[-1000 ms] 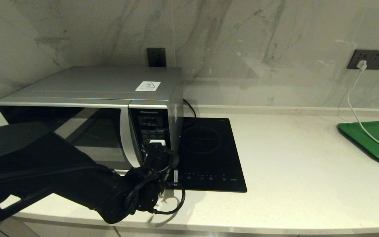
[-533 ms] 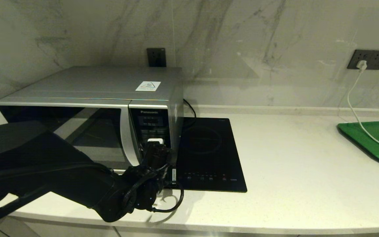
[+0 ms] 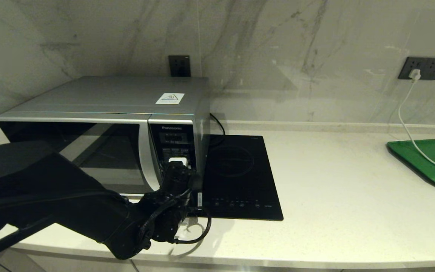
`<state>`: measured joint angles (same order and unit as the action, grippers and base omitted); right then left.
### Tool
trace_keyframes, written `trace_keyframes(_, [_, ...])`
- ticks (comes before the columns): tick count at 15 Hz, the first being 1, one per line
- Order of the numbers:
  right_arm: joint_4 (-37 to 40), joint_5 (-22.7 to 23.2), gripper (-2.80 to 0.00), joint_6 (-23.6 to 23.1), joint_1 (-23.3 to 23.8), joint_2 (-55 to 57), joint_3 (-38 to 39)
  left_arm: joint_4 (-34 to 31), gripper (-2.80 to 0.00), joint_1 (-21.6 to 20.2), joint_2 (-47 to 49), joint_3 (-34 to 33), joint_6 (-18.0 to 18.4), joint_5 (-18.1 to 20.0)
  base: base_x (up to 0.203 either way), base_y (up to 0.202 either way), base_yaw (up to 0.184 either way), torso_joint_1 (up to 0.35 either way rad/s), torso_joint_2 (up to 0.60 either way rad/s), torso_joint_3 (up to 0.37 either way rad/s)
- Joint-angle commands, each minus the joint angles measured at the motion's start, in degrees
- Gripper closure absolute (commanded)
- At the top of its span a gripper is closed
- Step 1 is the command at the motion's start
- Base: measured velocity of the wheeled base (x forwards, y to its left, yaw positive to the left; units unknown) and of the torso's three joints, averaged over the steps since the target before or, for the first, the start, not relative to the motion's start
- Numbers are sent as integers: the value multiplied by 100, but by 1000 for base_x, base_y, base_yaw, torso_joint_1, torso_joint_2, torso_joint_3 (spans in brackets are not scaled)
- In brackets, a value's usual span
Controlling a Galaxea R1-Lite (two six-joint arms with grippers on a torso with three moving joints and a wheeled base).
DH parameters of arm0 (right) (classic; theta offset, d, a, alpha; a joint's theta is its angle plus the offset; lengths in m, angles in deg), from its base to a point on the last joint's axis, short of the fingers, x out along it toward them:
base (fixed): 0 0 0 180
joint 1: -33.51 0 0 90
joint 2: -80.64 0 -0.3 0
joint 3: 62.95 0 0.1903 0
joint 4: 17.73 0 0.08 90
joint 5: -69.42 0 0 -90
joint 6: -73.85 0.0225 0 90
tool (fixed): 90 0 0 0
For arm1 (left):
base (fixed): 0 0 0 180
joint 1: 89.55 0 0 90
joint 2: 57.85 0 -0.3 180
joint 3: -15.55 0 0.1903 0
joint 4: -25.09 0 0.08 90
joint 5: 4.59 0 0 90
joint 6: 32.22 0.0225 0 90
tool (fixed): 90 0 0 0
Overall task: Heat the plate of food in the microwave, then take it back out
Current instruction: Open the microwave oven
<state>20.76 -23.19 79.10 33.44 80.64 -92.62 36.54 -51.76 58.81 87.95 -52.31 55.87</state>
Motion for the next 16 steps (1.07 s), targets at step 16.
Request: trace_keyframes(16, [8, -3, 0, 2, -1, 0, 4, -3589, 0, -1613, -6092, -421, 577, 1862, 0, 0, 0, 0, 0, 0])
